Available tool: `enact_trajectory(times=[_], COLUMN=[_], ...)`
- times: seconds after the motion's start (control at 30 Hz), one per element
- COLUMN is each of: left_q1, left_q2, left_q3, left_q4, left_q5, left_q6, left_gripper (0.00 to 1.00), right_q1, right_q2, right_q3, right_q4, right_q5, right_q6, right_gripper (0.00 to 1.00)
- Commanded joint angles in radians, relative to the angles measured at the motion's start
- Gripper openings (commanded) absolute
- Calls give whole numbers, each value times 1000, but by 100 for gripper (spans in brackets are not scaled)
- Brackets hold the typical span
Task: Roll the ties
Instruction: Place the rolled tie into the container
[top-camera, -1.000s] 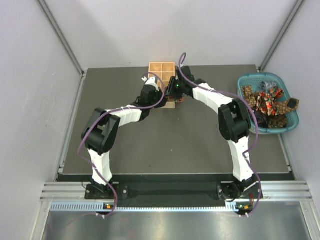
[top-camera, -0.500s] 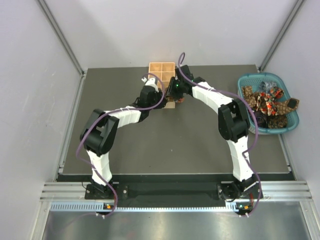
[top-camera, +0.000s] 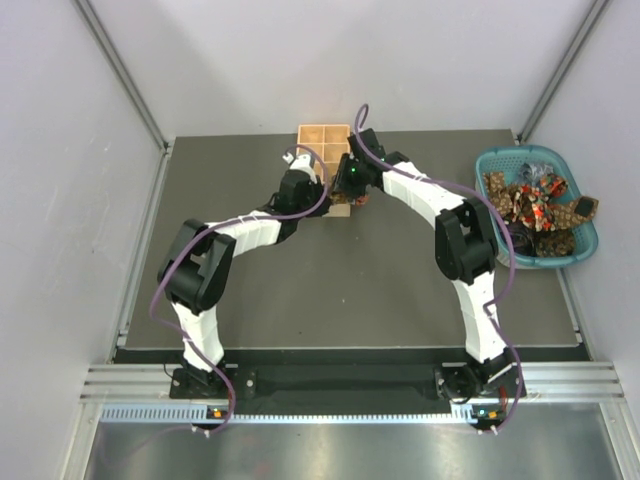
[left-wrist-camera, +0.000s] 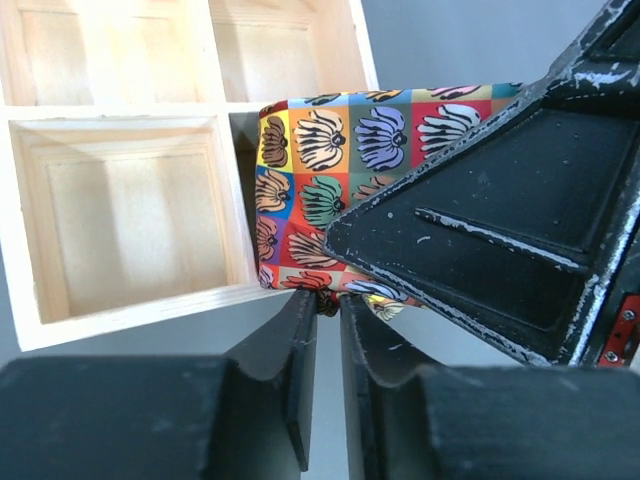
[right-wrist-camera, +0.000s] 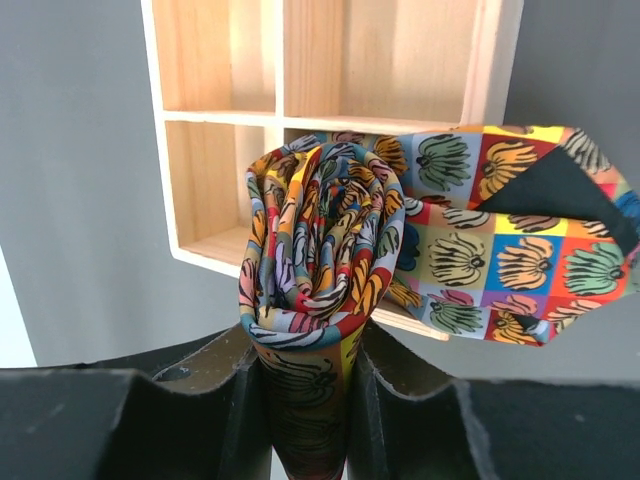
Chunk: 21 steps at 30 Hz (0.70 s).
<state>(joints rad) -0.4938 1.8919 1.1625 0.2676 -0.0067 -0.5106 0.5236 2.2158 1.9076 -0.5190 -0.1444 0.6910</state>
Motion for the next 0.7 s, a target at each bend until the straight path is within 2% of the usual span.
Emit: enact_trajectory(times=[0.0,0.1,0.3,0.67], left_q1=[20,20,18,-5], left_q2=[21,47,111,121], left_q3=[58,74,141,109], left_q4=[93,101,73,71], left_q5=[-33,-19,1,-38], left_q6=[15,14,-14,-28], left_gripper=[16,12,11,11], right_q1=[16,16,18,49], right_q2=[10,15,65,251], right_q3=[48,68,145,379], right_q4=[-85,-105,-180,-358], right_q5=[25,45,80,91], right_q6=[-25,-36,-57,-103], right_gripper=[6,9,9,8])
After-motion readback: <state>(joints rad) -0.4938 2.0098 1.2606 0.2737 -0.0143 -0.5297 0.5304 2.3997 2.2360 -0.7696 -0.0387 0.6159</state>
